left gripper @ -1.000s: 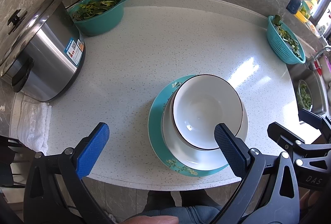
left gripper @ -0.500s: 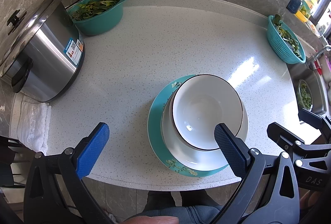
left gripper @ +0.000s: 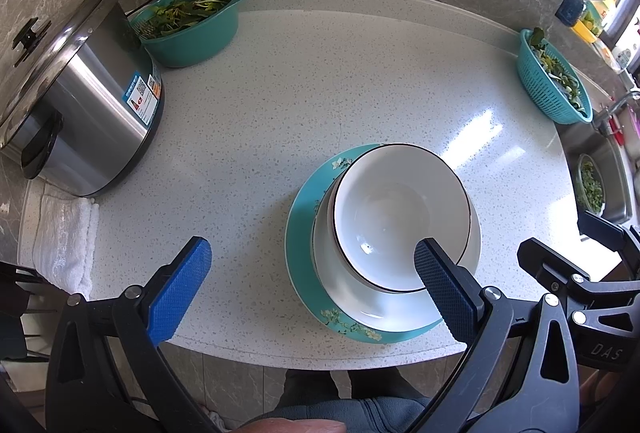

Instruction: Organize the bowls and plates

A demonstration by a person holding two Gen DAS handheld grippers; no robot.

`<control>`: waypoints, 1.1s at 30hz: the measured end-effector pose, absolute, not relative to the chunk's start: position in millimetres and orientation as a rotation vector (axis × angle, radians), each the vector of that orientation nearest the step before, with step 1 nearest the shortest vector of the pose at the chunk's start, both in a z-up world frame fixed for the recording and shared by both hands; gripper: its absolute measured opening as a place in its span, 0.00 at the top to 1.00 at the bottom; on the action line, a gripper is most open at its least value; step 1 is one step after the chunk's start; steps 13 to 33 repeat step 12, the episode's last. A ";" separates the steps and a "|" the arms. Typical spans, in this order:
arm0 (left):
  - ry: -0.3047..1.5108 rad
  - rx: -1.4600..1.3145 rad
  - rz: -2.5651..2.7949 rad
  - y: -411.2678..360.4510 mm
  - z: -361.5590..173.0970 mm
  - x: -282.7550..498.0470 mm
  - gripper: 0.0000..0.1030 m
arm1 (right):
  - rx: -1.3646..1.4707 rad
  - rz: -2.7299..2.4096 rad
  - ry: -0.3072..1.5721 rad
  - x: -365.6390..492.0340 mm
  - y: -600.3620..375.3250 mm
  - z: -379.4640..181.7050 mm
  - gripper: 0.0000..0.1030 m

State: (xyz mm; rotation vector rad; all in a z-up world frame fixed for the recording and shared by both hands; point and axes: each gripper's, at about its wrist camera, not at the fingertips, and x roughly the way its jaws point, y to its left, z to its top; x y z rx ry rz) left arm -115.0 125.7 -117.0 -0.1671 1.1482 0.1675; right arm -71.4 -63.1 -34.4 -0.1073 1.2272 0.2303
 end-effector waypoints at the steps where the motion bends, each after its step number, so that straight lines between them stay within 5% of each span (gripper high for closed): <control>1: 1.149 -0.168 0.168 126.6 -117.5 -114.8 0.00 | -0.107 0.230 1.228 -71.4 -63.3 -34.5 0.00; 33: 1.140 -0.177 0.167 133.2 -118.4 -112.0 0.00 | -0.107 0.234 1.235 -70.0 -63.9 -38.2 0.00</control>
